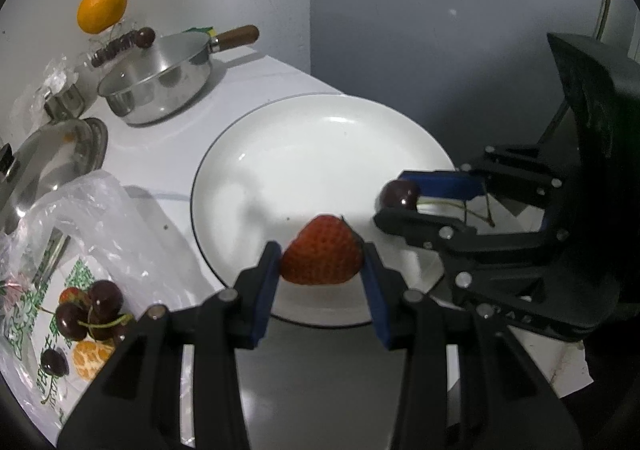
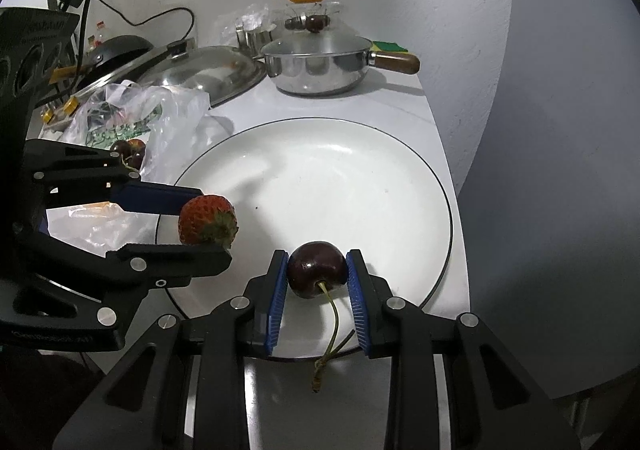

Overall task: Organize fruits
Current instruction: 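Open both tools to drop the strawberry and cherry onto the plate, then move both tools back toward the fruit on the plastic bag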

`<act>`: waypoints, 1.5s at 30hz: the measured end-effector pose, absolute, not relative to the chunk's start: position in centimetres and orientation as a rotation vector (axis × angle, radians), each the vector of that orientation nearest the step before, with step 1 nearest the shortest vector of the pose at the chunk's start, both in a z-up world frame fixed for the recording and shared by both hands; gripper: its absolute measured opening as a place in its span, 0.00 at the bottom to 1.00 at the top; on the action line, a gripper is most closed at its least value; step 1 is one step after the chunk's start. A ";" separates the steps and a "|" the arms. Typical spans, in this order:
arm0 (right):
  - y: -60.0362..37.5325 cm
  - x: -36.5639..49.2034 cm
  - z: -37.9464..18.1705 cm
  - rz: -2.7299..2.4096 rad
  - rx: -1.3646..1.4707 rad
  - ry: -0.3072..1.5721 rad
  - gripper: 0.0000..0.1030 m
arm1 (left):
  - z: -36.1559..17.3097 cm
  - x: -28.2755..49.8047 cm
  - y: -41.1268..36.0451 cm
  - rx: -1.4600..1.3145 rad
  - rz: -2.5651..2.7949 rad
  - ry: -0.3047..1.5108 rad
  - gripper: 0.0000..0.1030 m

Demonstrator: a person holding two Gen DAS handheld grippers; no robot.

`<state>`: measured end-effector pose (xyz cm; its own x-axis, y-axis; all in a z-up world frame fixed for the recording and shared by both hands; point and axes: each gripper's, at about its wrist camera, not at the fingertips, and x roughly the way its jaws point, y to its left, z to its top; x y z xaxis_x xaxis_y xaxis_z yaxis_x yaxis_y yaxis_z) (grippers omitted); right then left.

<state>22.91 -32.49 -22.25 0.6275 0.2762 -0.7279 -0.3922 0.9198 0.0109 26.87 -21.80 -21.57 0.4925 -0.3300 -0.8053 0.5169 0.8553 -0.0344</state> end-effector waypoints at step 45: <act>-27.6 20.6 -17.9 0.313 -0.216 0.739 0.44 | -17.8 22.9 -12.2 0.099 -0.432 0.779 0.68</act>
